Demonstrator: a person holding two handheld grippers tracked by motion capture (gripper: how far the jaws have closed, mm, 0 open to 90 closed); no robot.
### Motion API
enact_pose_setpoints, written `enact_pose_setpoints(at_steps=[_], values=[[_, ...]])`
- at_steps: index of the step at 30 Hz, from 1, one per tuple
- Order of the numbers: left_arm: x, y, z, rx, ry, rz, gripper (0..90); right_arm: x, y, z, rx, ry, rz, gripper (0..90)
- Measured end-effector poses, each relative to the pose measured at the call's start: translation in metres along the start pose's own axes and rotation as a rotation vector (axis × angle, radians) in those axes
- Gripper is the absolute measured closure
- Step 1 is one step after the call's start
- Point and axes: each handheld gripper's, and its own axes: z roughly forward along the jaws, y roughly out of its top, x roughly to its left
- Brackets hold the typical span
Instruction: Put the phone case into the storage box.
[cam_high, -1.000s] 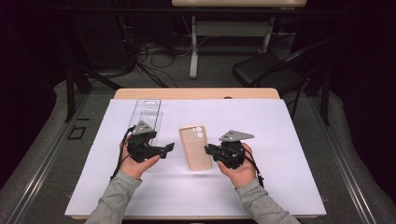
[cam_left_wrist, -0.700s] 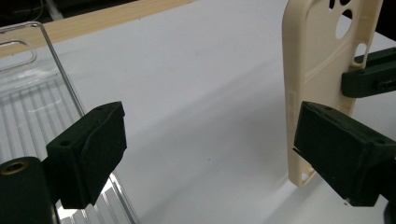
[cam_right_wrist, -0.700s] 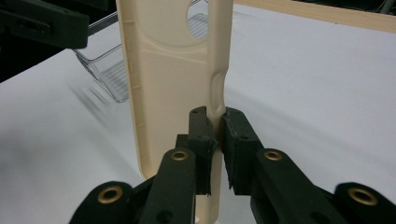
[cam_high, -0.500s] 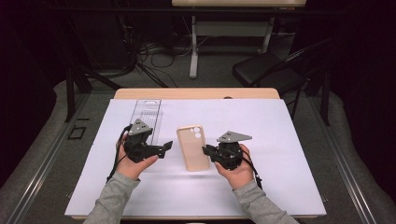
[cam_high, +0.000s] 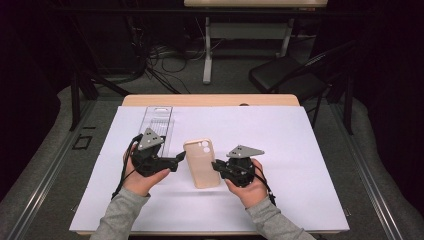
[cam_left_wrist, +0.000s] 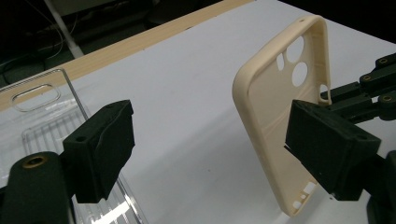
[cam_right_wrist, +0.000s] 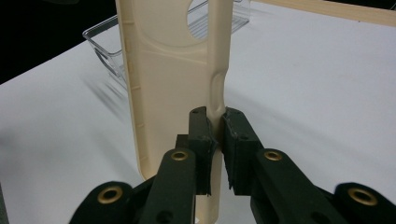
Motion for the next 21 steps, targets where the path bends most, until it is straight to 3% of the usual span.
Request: enact_pose_setpoints(at_steps=[16, 21], values=[[-0.012, 0.003, -0.001, 0.012, 0.010, 0.065, 26.7, 0.011, -0.001, 0.002, 0.009, 0.002, -0.002, 82.5], [-0.014, 0.002, 0.000, 0.024, 0.026, 0.103, 35.6, 0.013, -0.001, 0.002, 0.016, 0.009, -0.002, 82.5]])
